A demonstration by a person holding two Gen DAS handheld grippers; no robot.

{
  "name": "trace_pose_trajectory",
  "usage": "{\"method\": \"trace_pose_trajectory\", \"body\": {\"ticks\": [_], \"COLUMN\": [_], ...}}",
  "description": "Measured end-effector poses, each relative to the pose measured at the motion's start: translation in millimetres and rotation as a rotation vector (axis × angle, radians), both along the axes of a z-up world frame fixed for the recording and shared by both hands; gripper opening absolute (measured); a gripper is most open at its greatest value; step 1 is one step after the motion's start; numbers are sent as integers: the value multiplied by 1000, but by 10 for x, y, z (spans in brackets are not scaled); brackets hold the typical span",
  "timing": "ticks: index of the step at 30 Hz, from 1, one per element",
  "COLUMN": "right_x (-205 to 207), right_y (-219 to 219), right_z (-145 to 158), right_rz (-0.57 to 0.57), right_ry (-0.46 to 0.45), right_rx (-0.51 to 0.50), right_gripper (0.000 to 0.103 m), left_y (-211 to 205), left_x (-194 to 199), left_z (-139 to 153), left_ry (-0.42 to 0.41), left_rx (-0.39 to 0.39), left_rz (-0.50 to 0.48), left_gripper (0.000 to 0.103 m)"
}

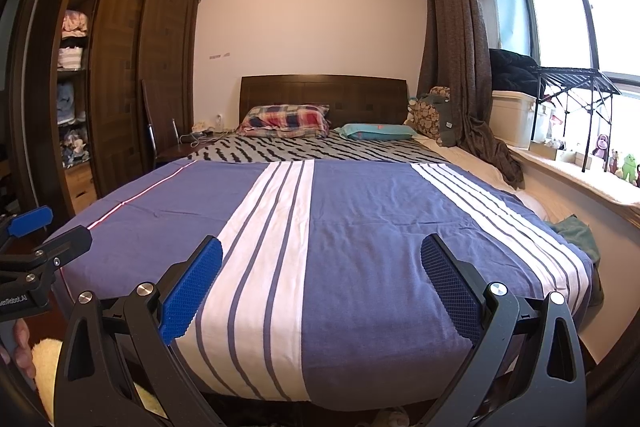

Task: Collect trash

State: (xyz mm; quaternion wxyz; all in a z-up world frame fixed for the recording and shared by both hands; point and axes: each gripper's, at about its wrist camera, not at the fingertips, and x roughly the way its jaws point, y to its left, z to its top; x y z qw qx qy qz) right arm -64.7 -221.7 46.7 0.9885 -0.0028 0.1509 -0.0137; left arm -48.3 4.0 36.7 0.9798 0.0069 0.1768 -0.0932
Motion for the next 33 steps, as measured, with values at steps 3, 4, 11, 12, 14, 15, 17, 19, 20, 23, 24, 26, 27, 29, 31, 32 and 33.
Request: {"method": "trace_pose_trajectory", "body": {"ticks": [3, 4, 11, 12, 14, 15, 17, 19, 20, 23, 24, 26, 27, 29, 31, 32, 33], "right_x": [1, 0, 11, 10, 28, 33, 49, 63, 66, 66, 67, 55, 56, 47, 48, 52, 61], "right_y": [1, 5, 39, 31, 22, 12, 16, 16, 15, 18, 20, 11, 8, 1, -10, -15, -18], "right_z": [-3, -8, -24, -29, -38, -43, -50, -53, -56, -59, -56, -60, -56, -54, -55, -56, -57], "right_rz": [-2, -1, 0, 0, 1, 1, -1, -3, -2, 0, 1, 1, 0, -1, -3, -4, -4], "right_ry": [2, 3, 8, 9, 12, 13, 18, 20, 22, 23, 22, 21, 20, 16, 15, 15, 16], "right_rx": [0, 0, 1, 1, 0, 0, -1, -1, -1, -3, -4, -5, -5, -4, -4, -3, -2], "right_gripper": [100, 100, 100, 100, 100, 100, 100, 100, 100, 100, 100, 100, 100, 100, 100, 100, 100], "left_y": [6, 13, -20, -19, -15, -18, -14, -13, -17, -12, -11, -5, -6, -4, 8, 13, 12], "left_x": [-2, 2, -16, -8, 23, 30, 42, 48, 51, 56, 60, 77, 89, 107, 122, 126, 130], "left_z": [-3, -2, -13, -19, -42, -49, -64, -69, -70, -71, -69, -66, -65, -60, -57, -57, -59], "left_ry": [2, 4, -4, 3, 12, 12, 11, 8, 10, 10, 11, 20, 24, 33, 43, 44, 44], "left_rx": [-1, -6, 25, 21, 25, 31, 34, 36, 37, 34, 33, 30, 31, 35, 23, 22, 26], "left_rz": [-1, -4, 28, 30, 41, 46, 55, 59, 60, 58, 58, 67, 73, 77, 69, 70, 73], "left_gripper": [95, 95, 95, 95, 95, 95, 95, 95, 95, 95, 95, 95, 95, 95, 95, 95, 95]}}
